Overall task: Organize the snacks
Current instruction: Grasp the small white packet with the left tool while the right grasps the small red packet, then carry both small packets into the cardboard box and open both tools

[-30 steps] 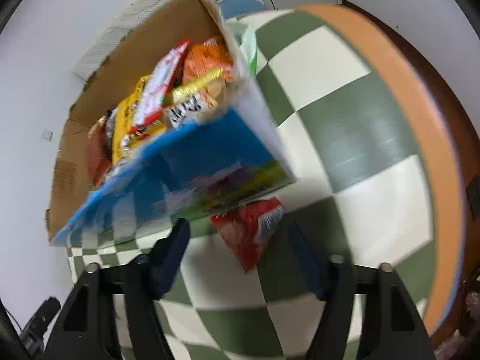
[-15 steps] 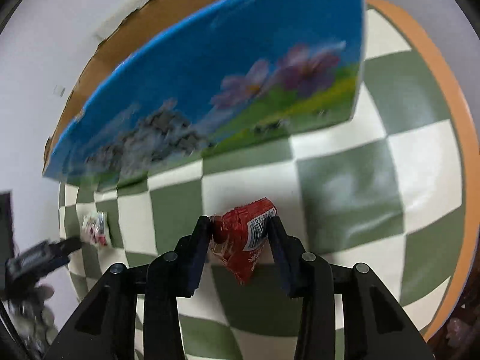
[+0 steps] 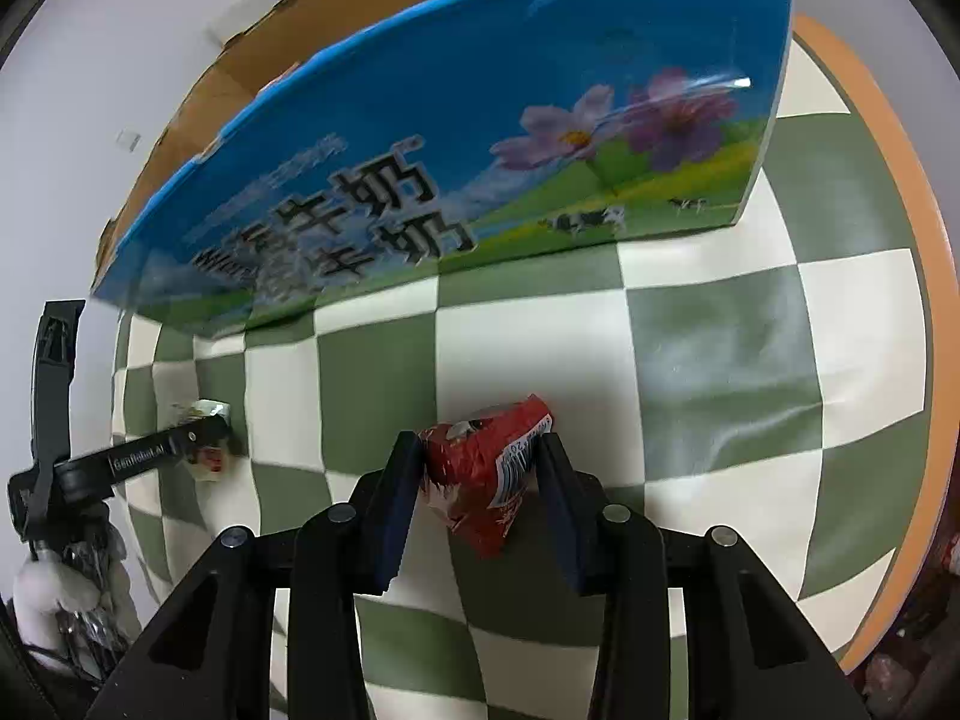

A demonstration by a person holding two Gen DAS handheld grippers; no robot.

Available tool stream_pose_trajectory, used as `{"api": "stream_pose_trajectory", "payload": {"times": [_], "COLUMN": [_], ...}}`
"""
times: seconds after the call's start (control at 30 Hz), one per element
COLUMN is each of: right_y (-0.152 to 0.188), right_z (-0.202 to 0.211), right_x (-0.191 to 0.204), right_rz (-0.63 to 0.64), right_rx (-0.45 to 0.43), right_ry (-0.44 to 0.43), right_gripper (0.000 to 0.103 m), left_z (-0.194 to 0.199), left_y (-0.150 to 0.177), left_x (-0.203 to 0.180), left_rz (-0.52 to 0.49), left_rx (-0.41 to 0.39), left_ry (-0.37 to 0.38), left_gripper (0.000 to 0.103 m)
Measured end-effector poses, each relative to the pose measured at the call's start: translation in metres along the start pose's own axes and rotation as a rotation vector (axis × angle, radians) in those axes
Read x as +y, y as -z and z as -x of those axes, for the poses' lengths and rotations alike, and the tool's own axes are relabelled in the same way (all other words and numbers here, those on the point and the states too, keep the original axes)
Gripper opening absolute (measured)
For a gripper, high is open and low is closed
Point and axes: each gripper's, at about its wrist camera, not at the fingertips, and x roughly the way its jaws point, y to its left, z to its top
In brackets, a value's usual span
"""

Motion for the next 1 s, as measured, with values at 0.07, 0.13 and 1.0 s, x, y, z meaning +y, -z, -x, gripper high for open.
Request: {"api": "stream_pose_trajectory", "payload": {"times": [0.07,0.13,1.0], "right_y": [0.007,0.016,0.053], "right_z": [0.001,0.002,-0.037], "right_x": [0.005,0.008,0.028], "right_rz": [0.034,0.060,0.129], "right_rx": [0.021,0.055,0.110], "right_ry": [-0.002,-0.010,0.029], "right_gripper": [0.041,0.040,0.038], "left_z": [0.000,-0.006,-0.026], "left_y": [0.021,0.041,0.057], "left_x": [-0.010,-0.021,-0.042], "left_rz": [-0.036,-0.071,-0.123], "left_rx": [0.029,0.065,0.088], "left_ry": [0.025,0.053,0.030], "left_gripper": [0.044,0.044,0.049]}}
